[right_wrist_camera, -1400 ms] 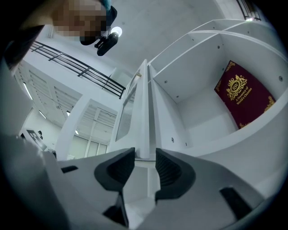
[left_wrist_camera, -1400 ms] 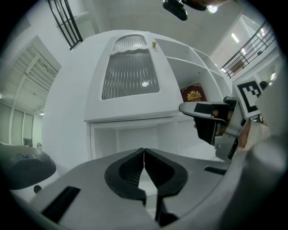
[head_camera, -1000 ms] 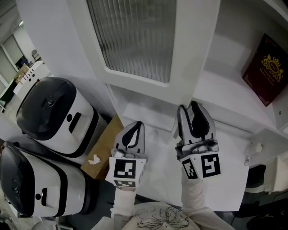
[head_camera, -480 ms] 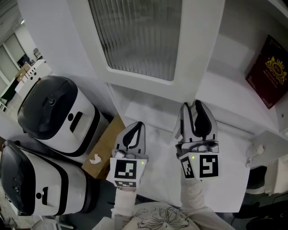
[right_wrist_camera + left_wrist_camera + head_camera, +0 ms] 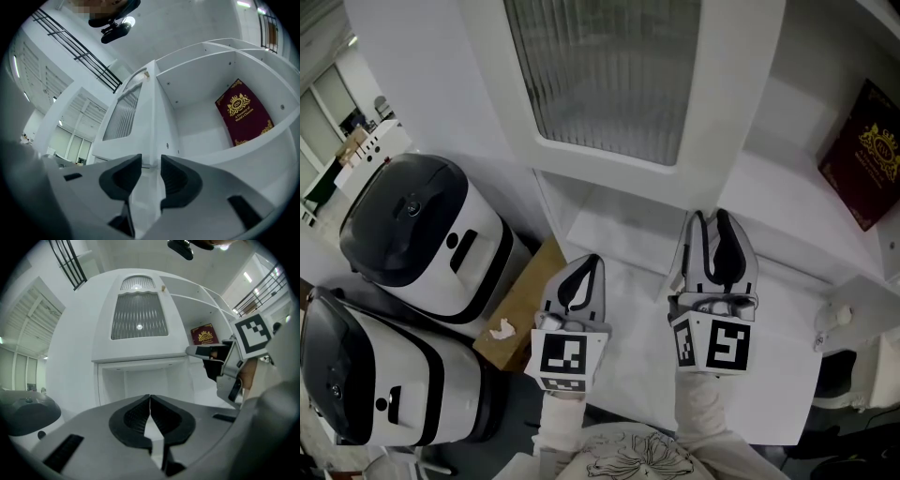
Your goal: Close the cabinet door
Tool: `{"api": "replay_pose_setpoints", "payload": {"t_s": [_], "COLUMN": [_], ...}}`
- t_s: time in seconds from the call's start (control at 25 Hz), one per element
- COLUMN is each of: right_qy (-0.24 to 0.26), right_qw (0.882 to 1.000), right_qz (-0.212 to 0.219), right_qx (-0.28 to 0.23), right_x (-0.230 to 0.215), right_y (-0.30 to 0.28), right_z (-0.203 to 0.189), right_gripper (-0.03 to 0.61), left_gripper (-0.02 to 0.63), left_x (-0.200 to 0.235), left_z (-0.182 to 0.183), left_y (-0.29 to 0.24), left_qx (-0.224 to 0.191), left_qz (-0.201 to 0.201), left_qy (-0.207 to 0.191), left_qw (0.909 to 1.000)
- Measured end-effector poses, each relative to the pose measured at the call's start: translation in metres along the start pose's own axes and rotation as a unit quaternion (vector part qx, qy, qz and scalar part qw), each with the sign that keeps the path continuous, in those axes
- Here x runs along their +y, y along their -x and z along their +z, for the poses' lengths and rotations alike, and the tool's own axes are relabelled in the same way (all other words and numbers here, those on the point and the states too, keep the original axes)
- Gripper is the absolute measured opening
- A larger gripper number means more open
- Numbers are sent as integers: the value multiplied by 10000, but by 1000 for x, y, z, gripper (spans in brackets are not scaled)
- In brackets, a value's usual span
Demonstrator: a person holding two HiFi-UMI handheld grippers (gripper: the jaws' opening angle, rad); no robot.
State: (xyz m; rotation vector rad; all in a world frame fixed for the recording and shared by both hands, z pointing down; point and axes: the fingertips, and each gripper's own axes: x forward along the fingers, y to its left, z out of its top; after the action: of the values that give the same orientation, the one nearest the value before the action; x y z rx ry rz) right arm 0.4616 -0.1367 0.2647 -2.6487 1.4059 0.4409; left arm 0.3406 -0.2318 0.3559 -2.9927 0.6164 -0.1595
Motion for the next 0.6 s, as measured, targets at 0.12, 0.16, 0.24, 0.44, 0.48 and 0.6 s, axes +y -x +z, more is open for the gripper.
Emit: {"api": "replay_pose_setpoints", "payload": {"t_s": [0.12,0.16,0.24,0.44,0.48,0.6], "right_qy": [-5,-3,23,118,114,120], "right_qw": [10000,10000,9999,9997,9996,9996], "right_qz": [-77,-93,-124,-180,-184,-203], "right_qx": [15,19,32,144,164,164], "right_x": [0,0,1,3,3,4], "right_y": [0,-1,-1,-1,-1,2], "right_z": [0,0,0,1,1,2], "right_gripper": [127,127,127,118,118,110], "left_gripper": [5,5,5,5,5,5], "left_x": [4,5,7,11,11,13], "left_z": [0,1,1,6,7,12], "left_y": [3,5,7,15,16,22], "left_qx": [-11,-18,-38,-117,-136,-200], "left_qz": [19,25,41,57,57,66], "left_qy": [8,13,31,65,69,76], "left_qw": [10000,10000,10000,9999,9999,9997]}}
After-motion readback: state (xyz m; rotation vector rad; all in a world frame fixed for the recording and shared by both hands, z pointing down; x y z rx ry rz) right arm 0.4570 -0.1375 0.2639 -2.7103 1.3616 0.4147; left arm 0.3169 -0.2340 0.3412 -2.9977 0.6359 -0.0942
